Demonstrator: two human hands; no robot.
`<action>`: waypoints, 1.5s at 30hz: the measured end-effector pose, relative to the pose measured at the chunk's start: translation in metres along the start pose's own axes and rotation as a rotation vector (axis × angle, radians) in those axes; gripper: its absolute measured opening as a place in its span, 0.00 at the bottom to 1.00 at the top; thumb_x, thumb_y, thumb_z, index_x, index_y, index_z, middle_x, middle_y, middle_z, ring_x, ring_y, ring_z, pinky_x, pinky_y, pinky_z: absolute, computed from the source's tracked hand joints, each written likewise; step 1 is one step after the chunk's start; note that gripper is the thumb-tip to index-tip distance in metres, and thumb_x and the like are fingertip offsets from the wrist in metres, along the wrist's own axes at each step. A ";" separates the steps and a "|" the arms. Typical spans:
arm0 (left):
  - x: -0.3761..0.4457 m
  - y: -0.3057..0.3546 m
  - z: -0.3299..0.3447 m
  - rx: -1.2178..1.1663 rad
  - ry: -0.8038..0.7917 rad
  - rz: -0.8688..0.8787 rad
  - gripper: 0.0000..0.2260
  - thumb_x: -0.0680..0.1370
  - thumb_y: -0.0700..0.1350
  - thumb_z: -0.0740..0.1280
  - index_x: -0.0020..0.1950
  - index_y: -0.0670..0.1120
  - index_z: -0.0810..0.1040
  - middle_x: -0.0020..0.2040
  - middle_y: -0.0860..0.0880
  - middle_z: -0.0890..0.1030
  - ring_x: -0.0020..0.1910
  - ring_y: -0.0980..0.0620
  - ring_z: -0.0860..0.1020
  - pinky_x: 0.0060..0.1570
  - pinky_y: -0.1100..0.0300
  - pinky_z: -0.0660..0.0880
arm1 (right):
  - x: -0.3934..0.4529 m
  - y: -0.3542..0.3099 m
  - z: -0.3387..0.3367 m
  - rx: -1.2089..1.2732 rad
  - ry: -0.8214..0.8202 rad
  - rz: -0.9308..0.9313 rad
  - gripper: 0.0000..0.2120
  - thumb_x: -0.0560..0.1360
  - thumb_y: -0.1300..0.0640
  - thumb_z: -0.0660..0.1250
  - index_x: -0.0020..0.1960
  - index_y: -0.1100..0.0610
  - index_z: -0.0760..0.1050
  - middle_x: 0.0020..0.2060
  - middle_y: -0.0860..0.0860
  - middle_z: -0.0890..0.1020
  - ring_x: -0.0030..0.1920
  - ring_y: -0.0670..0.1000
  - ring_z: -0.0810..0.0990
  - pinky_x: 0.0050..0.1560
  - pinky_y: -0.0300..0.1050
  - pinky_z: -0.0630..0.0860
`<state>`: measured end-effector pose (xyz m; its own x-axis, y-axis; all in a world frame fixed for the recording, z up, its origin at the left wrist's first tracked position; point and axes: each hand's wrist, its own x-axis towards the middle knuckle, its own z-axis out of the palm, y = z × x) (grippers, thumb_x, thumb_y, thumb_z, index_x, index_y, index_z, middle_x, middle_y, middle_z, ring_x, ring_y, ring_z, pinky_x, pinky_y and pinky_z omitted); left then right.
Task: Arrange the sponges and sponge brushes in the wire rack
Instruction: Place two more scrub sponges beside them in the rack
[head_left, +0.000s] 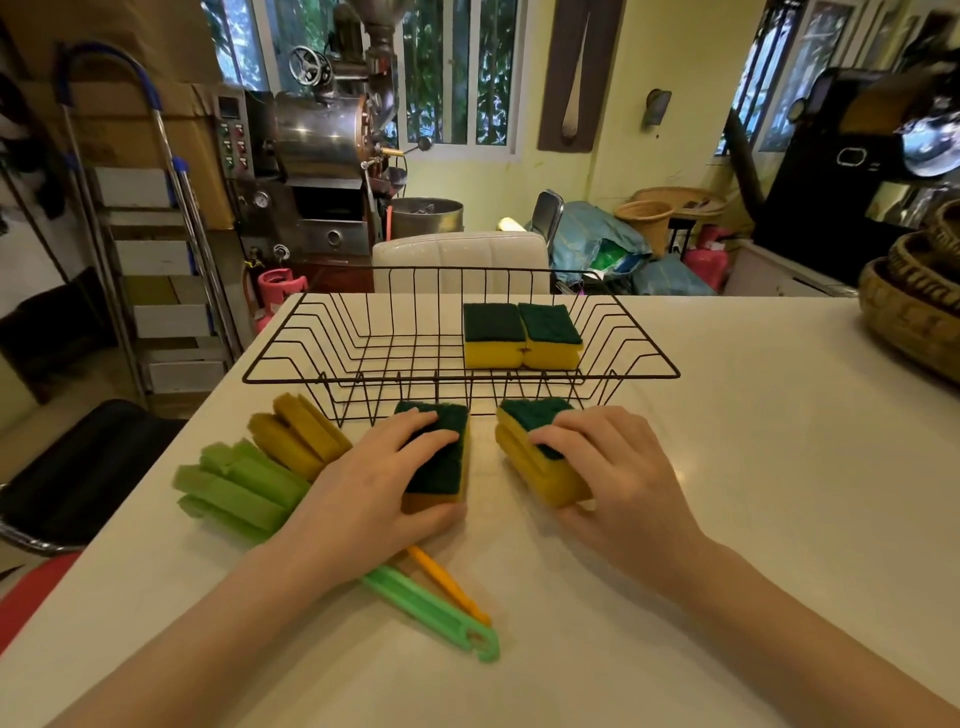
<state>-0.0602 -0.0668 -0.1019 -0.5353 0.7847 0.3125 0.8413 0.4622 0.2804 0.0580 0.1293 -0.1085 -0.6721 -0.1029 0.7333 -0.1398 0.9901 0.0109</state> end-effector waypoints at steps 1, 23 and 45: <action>0.000 0.000 0.000 0.002 0.008 -0.001 0.30 0.69 0.64 0.63 0.68 0.58 0.61 0.72 0.56 0.61 0.69 0.57 0.58 0.63 0.60 0.63 | -0.002 -0.001 0.002 -0.010 -0.045 0.005 0.24 0.64 0.56 0.75 0.57 0.56 0.74 0.51 0.55 0.81 0.54 0.51 0.71 0.54 0.44 0.68; 0.003 0.016 -0.010 -0.104 -0.047 0.071 0.35 0.62 0.71 0.60 0.66 0.59 0.63 0.69 0.56 0.63 0.63 0.62 0.58 0.61 0.63 0.61 | 0.021 0.005 -0.018 0.396 -0.391 0.231 0.23 0.65 0.40 0.68 0.57 0.47 0.71 0.56 0.46 0.74 0.57 0.44 0.68 0.55 0.37 0.68; 0.042 0.010 -0.035 -0.166 -0.317 0.098 0.31 0.57 0.60 0.76 0.56 0.61 0.67 0.49 0.63 0.71 0.48 0.64 0.69 0.40 0.71 0.67 | 0.057 0.013 -0.035 0.399 -0.875 0.211 0.28 0.60 0.48 0.77 0.54 0.45 0.66 0.50 0.45 0.71 0.49 0.45 0.71 0.43 0.35 0.73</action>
<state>-0.0769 -0.0434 -0.0542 -0.3810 0.9229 0.0563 0.8497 0.3255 0.4147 0.0434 0.1392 -0.0434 -0.9901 -0.1211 -0.0704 -0.0818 0.9079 -0.4112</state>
